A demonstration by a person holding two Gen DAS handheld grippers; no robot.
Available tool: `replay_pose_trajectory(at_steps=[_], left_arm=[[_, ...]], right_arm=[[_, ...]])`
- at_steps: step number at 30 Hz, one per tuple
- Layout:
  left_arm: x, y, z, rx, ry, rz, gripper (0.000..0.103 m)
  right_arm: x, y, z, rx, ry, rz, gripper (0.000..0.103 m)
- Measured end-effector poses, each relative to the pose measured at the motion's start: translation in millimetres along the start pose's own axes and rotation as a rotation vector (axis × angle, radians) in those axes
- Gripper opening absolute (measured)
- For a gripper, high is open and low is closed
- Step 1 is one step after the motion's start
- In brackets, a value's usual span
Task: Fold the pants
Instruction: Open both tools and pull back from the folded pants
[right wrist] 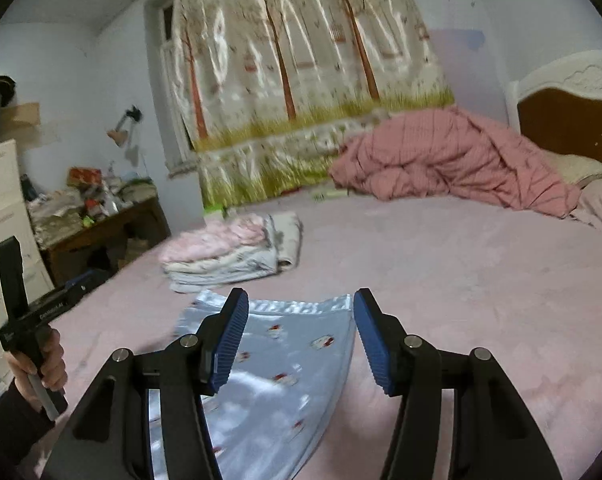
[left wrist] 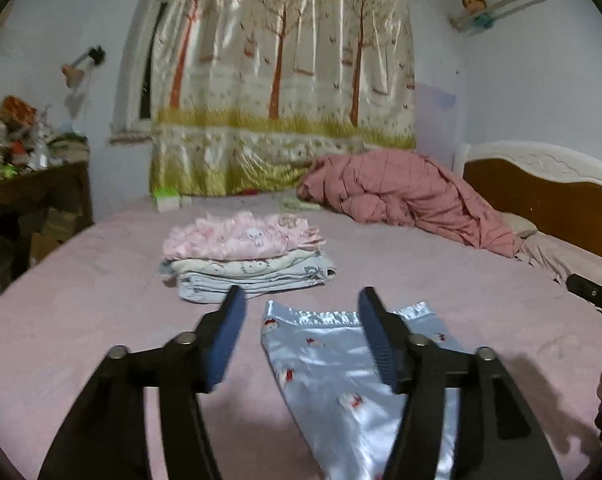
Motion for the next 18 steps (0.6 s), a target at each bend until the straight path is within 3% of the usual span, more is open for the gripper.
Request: replay_pose_trajectory(at_steps=[3,6,11,18], left_arm=[[11.3,-45.1,12.7,-0.011,0.017,0.027,0.084],[29.1,-92.0,25.7,-0.039,0.059,0.107,0.101],[61.5,-145.5,38.2,-0.165,0.13,0.229,0.102],[97.5,-166.1,43.3,-0.166,0.104,0.188,0.103]], right_arm=[[17.0,-48.8,-14.0,0.002,0.005,0.041,0.056],[41.1,-86.9,-30.2,0.023,-0.006,0.066,0.056],[84.4,-121.9,-55.6,0.159,-0.111,0.074,0.057],[129.7,-135.4,-56.3,0.167,-0.082,-0.042,0.057]])
Point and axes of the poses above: each gripper's, at about its wrist camera, not at the fingertips, and y roughly the way its jaws point, z to its right, x to its underside, the point moved 2 cm from there along y, roughly the way its jaws point, and after that the axes turned 4 degrees about -z, right-handed, at the moved point
